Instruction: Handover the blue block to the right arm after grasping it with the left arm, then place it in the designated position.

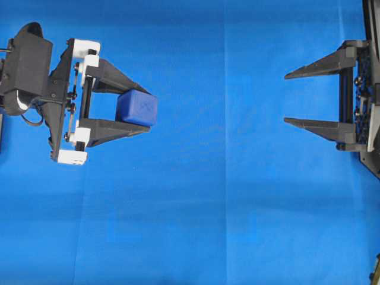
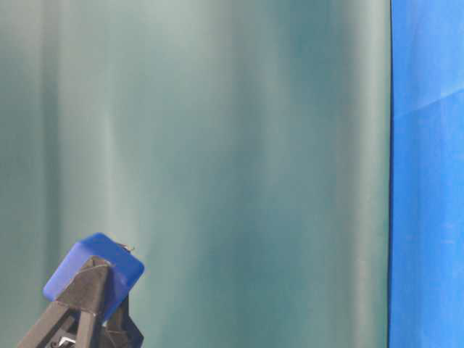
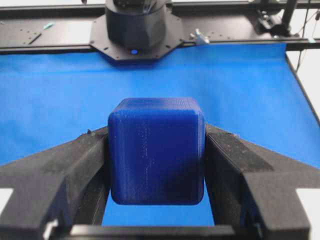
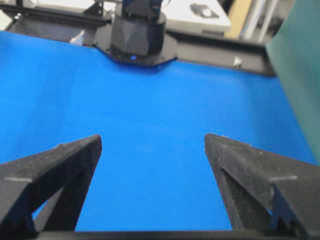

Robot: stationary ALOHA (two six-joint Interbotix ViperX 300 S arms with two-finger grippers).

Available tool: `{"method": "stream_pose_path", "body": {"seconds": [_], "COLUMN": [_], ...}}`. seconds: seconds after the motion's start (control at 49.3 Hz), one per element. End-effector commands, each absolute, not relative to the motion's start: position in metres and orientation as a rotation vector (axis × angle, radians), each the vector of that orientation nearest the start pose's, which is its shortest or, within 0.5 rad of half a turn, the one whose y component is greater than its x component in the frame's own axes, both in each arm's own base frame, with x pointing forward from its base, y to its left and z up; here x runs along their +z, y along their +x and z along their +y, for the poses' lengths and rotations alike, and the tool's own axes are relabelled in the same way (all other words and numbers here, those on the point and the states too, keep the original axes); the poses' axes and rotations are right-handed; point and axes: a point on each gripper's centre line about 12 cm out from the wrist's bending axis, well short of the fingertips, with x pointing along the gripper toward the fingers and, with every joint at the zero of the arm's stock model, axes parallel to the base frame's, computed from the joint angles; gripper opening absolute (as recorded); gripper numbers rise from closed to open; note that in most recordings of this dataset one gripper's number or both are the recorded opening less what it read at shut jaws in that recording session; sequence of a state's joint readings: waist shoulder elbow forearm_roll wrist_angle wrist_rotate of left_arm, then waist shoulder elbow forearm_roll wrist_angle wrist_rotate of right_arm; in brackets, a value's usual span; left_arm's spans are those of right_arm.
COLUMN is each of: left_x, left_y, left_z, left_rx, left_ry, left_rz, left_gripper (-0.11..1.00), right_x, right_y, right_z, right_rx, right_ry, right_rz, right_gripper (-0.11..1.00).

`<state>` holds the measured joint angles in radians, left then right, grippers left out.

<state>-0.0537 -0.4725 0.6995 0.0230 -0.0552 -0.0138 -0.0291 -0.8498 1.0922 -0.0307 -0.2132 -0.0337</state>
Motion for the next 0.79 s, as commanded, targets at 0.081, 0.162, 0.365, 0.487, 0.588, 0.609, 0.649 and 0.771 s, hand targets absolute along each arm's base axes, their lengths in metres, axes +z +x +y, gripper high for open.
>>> {"method": "stream_pose_path", "body": {"seconds": [0.081,0.162,0.365,0.487,0.588,0.609,0.649,0.771], "left_x": [0.353,0.354,0.354,0.354,0.354,0.354,0.354,0.354], "left_y": [0.317,0.317,0.317,0.317,0.317,0.317,0.317,0.317], "left_z": [-0.014,-0.014,-0.012,-0.012,-0.012,-0.012,-0.012,-0.012], "left_rx": [-0.046,-0.044,-0.039,-0.038,-0.038,-0.038,-0.038,-0.038], "left_ry": [0.007,0.004,-0.003,-0.003,-0.001,-0.003,-0.003,-0.001], "left_rz": [0.106,0.103,0.101,0.101,0.103,0.101,0.101,0.103], "left_gripper": [0.46,0.46,0.46,0.46,0.46,0.46,0.46,0.46], "right_x": [0.314,0.318,0.327,0.333,0.335,0.335,0.335,0.335], "right_y": [0.224,0.223,0.223,0.224,0.223,0.224,0.224,0.224], "right_z": [-0.004,-0.004,-0.001,0.001,0.005,0.005,0.007,0.011], "right_rx": [-0.007,-0.001,0.014,0.024,0.038,0.042,0.048,0.068], "right_ry": [-0.239,-0.346,-0.628,-0.803,-0.965,-1.000,-1.061,-1.147], "right_rz": [0.005,0.015,-0.006,-0.045,-0.077,-0.080,-0.089,-0.114], "right_gripper": [0.98,0.98,0.97,0.97,0.97,0.97,0.97,0.97]}}
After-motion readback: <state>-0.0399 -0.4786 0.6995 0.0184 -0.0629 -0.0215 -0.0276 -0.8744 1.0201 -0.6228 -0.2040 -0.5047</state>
